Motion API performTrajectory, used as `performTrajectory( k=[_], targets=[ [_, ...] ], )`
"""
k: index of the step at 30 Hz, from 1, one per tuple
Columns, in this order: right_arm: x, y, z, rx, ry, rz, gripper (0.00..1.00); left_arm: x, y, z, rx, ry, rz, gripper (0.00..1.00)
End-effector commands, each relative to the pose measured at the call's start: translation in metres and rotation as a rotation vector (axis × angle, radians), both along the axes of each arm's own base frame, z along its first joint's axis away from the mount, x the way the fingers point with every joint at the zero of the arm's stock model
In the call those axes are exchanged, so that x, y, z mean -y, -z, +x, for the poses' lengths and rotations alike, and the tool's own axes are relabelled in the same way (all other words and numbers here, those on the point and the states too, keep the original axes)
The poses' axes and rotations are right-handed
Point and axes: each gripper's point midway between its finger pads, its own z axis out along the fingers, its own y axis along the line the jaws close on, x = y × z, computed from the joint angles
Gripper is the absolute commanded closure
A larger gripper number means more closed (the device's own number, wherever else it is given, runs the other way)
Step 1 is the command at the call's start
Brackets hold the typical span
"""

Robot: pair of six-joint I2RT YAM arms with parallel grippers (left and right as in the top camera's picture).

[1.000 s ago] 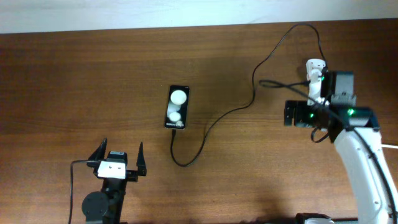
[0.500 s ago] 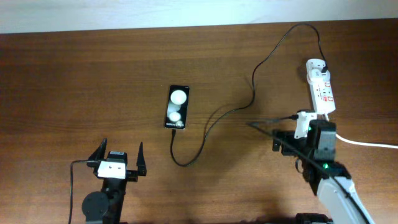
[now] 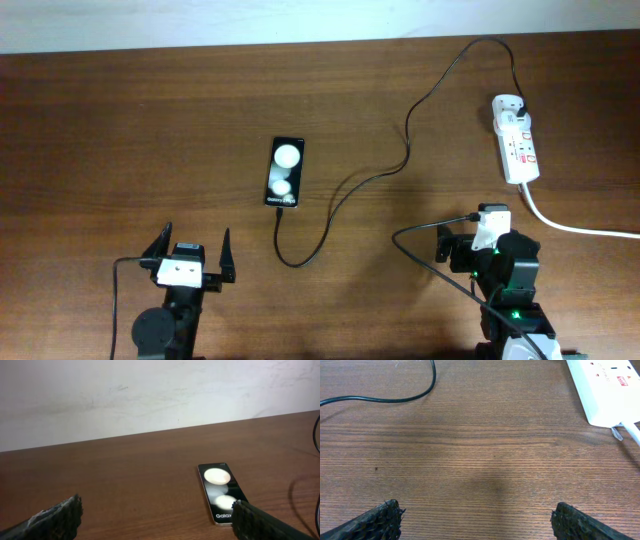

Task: Plug charger to phone and switch on socket

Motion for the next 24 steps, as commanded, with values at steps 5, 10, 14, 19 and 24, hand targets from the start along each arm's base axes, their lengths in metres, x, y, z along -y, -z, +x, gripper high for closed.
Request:
performTrajectory(
  k=[5,10,14,19,24],
  targets=[
    [-0.004,0.015,-0.011,0.045,-0.008,0.011,0.01,-0.002,0.001,0.000,0.001,-0.010,0.014,0.01],
    [-0.004,0.014,-0.017,0.036,-0.007,0.011,0.01,-0.002,0.001,0.000,0.001,-0.010,0.014,0.01],
    [-0.005,0.012,-0.026,0.034,-0.005,0.010,0.01,-0.002,0.001,0.000,0.001,-0.010,0.014,0.01],
    [-0.005,-0.026,-0.020,0.198,-0.010,-0.002,0.01,-0.002,0.001,0.000,0.001,-0.010,0.014,0.01],
    [-0.005,-0.059,-0.018,0.343,-0.010,-0.014,0.01,-0.002,0.001,0.000,0.001,-0.010,0.014,0.01]
  ],
)
